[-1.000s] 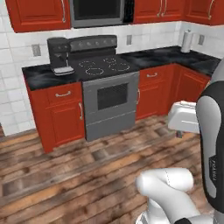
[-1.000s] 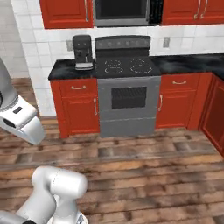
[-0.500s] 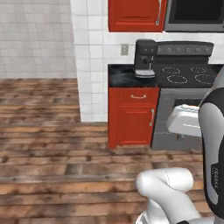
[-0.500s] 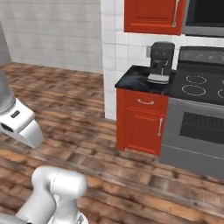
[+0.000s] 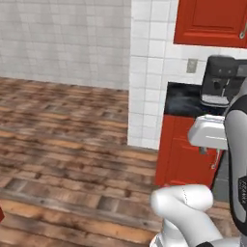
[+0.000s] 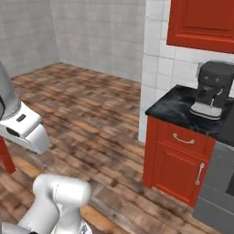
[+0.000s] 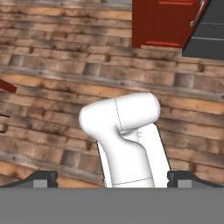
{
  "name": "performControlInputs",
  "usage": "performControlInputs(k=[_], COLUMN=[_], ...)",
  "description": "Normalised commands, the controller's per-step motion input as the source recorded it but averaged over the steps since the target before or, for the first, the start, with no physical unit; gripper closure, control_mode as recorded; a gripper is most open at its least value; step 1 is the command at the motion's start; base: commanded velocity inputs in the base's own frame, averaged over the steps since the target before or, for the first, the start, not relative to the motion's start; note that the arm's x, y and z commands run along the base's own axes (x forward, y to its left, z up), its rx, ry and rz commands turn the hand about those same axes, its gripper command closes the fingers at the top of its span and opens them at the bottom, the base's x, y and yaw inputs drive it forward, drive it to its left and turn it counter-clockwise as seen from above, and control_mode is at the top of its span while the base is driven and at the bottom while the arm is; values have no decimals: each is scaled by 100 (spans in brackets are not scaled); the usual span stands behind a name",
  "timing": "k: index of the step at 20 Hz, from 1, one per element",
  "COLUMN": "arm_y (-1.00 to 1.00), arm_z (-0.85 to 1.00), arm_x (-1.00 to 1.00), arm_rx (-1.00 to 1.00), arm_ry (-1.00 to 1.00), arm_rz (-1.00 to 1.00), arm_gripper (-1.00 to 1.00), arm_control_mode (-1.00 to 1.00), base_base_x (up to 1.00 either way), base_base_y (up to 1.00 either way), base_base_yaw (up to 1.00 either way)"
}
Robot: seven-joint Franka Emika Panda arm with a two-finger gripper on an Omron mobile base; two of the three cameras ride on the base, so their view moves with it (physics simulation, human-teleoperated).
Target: Place two dumplings into each of the tupperware containers and then place the containers in the fridge.
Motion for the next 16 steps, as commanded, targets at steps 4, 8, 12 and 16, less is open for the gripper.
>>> performControlInputs(k=[4,8,12,16], arm_y=[0,0,0,0], arm_z=[0,0,0,0], arm_x=[0,0,0,0], arm_rx=[0,0,0,0], arm_ry=[0,0,0,0], arm_rz=[0,0,0,0], arm_gripper=[-100,-100,-100,-100], arm_control_mode=[100,100,100,100], base_base_x=[100,100,99,88], base_base_y=[1,0,1,50], base_base_yaw=[73,76,73,57])
